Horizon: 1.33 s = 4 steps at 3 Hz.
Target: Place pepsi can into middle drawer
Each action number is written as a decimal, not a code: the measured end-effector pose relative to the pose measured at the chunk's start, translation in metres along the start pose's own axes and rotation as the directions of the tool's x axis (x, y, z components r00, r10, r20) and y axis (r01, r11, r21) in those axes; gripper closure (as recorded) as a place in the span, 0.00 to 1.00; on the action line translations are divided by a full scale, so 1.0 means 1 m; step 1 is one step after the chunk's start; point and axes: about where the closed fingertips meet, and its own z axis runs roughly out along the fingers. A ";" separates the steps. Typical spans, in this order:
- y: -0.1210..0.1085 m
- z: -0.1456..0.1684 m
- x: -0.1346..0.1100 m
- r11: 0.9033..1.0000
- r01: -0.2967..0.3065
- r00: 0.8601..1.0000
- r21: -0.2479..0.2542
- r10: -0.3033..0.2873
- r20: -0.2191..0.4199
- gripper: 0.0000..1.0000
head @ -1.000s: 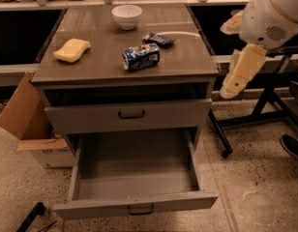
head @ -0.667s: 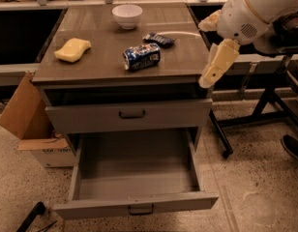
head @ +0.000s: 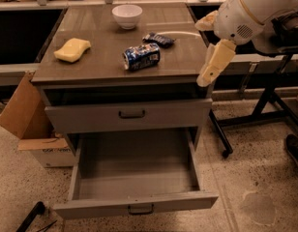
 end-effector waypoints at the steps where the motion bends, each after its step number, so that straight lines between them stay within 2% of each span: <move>1: -0.021 0.025 -0.006 0.997 0.066 0.998 -0.047 -0.065 0.027 0.00; 2: -0.041 0.049 -0.016 0.989 0.125 0.991 -0.079 -0.122 0.050 0.00; 3: -0.058 0.069 -0.028 0.983 0.163 0.985 -0.084 -0.158 0.061 0.00; 4: -0.073 0.091 -0.036 0.982 0.171 0.983 -0.081 -0.165 0.075 0.00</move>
Offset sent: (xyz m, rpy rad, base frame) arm 0.0869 0.0550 -0.0285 0.0073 -0.0068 0.2472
